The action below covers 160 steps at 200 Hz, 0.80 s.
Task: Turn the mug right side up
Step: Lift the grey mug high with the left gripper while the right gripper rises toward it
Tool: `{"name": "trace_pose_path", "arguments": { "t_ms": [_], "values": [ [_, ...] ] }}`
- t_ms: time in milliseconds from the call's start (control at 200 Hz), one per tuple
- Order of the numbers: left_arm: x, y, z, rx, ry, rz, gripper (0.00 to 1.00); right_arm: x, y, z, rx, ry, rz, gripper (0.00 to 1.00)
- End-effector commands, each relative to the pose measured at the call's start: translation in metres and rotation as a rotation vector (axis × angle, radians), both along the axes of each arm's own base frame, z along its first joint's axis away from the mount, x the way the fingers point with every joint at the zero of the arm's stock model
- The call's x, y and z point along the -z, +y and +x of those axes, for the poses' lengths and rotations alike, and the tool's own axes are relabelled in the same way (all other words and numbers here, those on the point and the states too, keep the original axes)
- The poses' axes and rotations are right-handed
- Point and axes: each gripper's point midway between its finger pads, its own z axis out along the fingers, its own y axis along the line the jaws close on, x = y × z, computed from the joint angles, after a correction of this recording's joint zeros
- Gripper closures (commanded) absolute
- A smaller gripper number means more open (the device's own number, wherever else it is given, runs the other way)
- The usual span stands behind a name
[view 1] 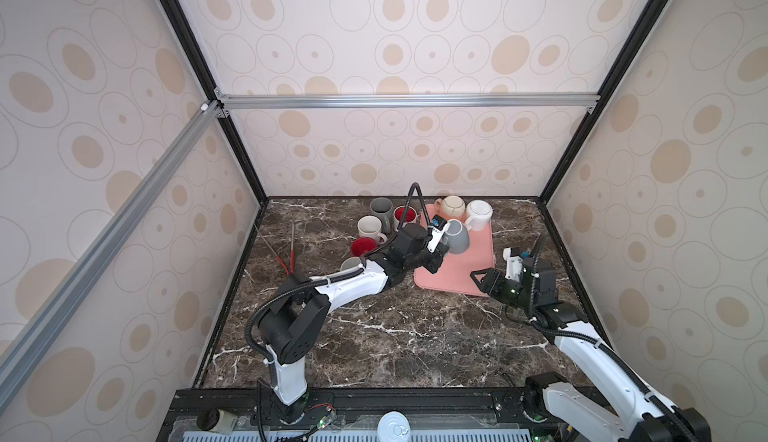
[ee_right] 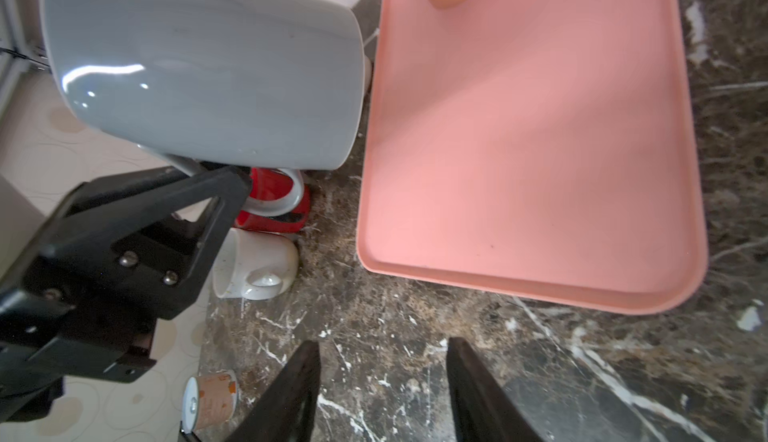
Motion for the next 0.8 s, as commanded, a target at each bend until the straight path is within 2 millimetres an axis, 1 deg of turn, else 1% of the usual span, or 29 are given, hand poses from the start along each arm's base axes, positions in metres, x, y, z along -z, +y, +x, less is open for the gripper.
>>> {"name": "trace_pose_path", "arguments": {
  "t_ms": [0, 50, 165, 240, 345, 420, 450, 460, 470, 580, 670, 795],
  "values": [
    [-0.118, 0.017, 0.001, 0.014, -0.138, -0.384, 1.00, -0.046, 0.012, 0.003, -0.050, -0.162, 0.107, 0.47],
    [-0.135, 0.028, -0.001, 0.023, -0.142, -0.471, 1.00, -0.061, 0.015, 0.002, -0.064, -0.207, 0.131, 0.48],
    [-0.168, 0.055, -0.008, 0.049, -0.146, -0.660, 1.00, -0.086, 0.019, 0.004, -0.074, -0.269, 0.182, 0.48],
    [-0.183, 0.069, -0.015, 0.067, -0.160, -0.743, 1.00, -0.104, 0.025, 0.005, -0.099, -0.321, 0.219, 0.47],
    [-0.203, 0.082, -0.026, 0.100, -0.179, -0.828, 1.00, -0.130, 0.040, 0.003, -0.157, -0.404, 0.240, 0.48],
    [-0.213, 0.090, -0.033, 0.128, -0.179, -0.888, 1.00, -0.142, 0.051, 0.002, -0.197, -0.438, 0.233, 0.48],
    [-0.218, 0.092, -0.037, 0.151, -0.179, -0.916, 1.00, -0.147, 0.053, 0.004, -0.203, -0.451, 0.231, 0.48],
    [-0.219, 0.092, -0.039, 0.166, -0.177, -0.921, 1.00, -0.149, 0.060, 0.000, -0.227, -0.455, 0.236, 0.47],
    [-0.221, 0.093, -0.040, 0.174, -0.174, -0.930, 1.00, -0.151, 0.063, 0.000, -0.237, -0.461, 0.238, 0.48],
    [-0.234, 0.099, -0.051, 0.240, -0.161, -1.018, 1.00, -0.175, 0.082, -0.003, -0.309, -0.533, 0.268, 0.47],
    [-0.244, 0.105, -0.059, 0.272, -0.170, -1.070, 1.00, -0.193, 0.092, -0.002, -0.343, -0.574, 0.292, 0.46],
    [-0.251, 0.107, -0.066, 0.302, -0.169, -1.088, 1.00, -0.214, 0.104, 0.001, -0.395, -0.615, 0.335, 0.45]
  ]
}}
